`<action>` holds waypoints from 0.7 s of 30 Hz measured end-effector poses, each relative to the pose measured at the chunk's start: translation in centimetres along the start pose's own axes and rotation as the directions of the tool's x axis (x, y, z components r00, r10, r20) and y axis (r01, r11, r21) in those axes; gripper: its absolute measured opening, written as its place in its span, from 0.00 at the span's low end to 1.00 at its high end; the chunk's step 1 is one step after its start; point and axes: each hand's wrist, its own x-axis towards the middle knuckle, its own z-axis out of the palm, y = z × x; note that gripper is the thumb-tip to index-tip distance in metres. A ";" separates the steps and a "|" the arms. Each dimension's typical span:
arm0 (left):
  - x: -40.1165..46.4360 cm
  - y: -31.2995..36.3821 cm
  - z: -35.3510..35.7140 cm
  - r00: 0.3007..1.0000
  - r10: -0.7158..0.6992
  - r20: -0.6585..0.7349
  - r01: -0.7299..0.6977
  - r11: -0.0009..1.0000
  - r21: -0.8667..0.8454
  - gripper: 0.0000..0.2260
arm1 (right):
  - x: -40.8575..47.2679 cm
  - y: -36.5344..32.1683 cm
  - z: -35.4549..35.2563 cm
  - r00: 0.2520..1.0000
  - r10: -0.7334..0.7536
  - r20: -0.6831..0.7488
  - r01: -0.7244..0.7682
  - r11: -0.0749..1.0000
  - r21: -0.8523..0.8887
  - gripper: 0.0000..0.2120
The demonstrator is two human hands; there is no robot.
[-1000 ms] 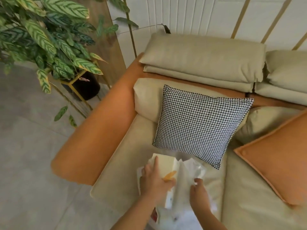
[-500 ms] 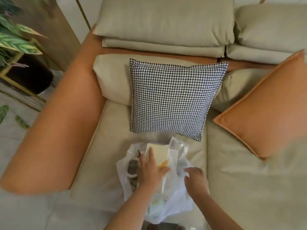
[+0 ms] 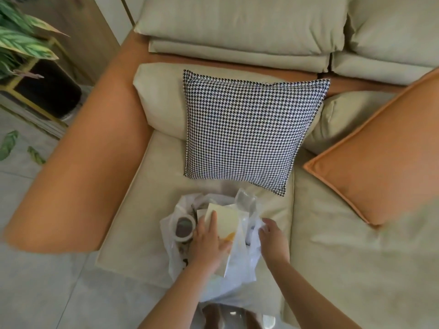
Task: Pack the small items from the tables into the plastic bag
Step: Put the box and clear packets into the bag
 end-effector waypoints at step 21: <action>0.2 0.7 -3.4 0.952 -0.013 -0.307 -0.013 0.997 -0.083 0.22 | -3.7 -6.3 -0.7 0.914 -0.394 0.096 0.395 0.919 0.007 0.20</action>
